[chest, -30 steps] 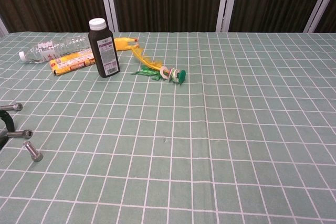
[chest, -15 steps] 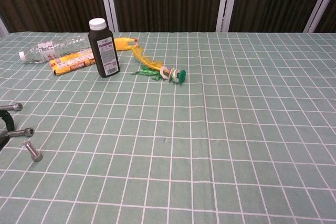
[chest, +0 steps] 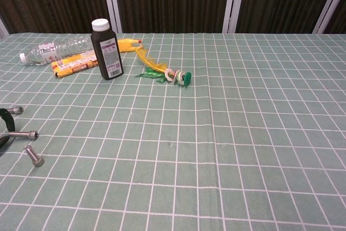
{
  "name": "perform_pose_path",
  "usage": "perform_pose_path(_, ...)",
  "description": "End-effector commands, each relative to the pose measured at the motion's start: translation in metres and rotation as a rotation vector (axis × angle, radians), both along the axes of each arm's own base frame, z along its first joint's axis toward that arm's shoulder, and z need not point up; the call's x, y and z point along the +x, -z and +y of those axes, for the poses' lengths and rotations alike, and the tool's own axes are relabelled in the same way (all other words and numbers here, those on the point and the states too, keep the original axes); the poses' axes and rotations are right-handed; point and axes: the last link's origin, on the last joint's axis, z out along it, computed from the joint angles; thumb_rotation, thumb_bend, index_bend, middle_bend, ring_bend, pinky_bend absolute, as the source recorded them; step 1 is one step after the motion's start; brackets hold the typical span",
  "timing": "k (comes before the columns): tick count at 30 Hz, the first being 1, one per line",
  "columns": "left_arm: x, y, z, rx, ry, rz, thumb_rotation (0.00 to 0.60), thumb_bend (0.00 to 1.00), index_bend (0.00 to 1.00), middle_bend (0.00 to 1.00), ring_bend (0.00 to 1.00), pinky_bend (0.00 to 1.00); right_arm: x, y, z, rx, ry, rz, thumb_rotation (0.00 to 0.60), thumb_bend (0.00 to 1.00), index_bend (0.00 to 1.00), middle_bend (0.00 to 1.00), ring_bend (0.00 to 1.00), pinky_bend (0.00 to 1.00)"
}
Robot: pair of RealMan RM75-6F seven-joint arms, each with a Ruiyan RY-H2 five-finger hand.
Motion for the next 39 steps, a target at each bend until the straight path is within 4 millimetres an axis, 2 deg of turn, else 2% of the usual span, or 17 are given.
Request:
perform_pose_path(1, 0.002, -0.002, 0.000, 0.005, 0.004, -0.003, 0.600, 0.45, 0.57, 1.00, 1.00, 1.00, 0.000, 0.000, 0.000, -0.001, 0.000, 0.000, 0.600, 0.31, 0.00, 0.00, 0.00, 0.00)
perform_pose_path(17, 0.023, -0.011, 0.003, 0.020, 0.058, -0.035, 0.600, 0.45, 0.57, 1.00, 1.00, 1.00, 0.000, -0.001, 0.000, 0.001, 0.000, -0.001, 0.600, 0.31, 0.00, 0.00, 0.00, 0.00)
perform_pose_path(29, 0.034, -0.007, 0.002, 0.002, 0.087, -0.023, 0.600, 0.45, 0.57, 1.00, 1.00, 1.00, -0.001, -0.003, 0.000, -0.003, 0.000, -0.004, 0.600, 0.31, 0.00, 0.00, 0.00, 0.00)
perform_pose_path(34, 0.034, -0.010, 0.003, 0.017, 0.088, -0.029, 0.600, 0.45, 0.54, 1.00, 1.00, 1.00, -0.001, -0.003, 0.000, -0.003, 0.000, -0.004, 0.600, 0.31, 0.00, 0.00, 0.00, 0.00)
perform_pose_path(39, 0.033, -0.022, 0.009, 0.065, 0.077, -0.055, 0.600, 0.45, 0.46, 1.00, 1.00, 1.00, 0.000, -0.002, 0.000, 0.000, -0.001, -0.002, 0.600, 0.31, 0.00, 0.00, 0.00, 0.00)
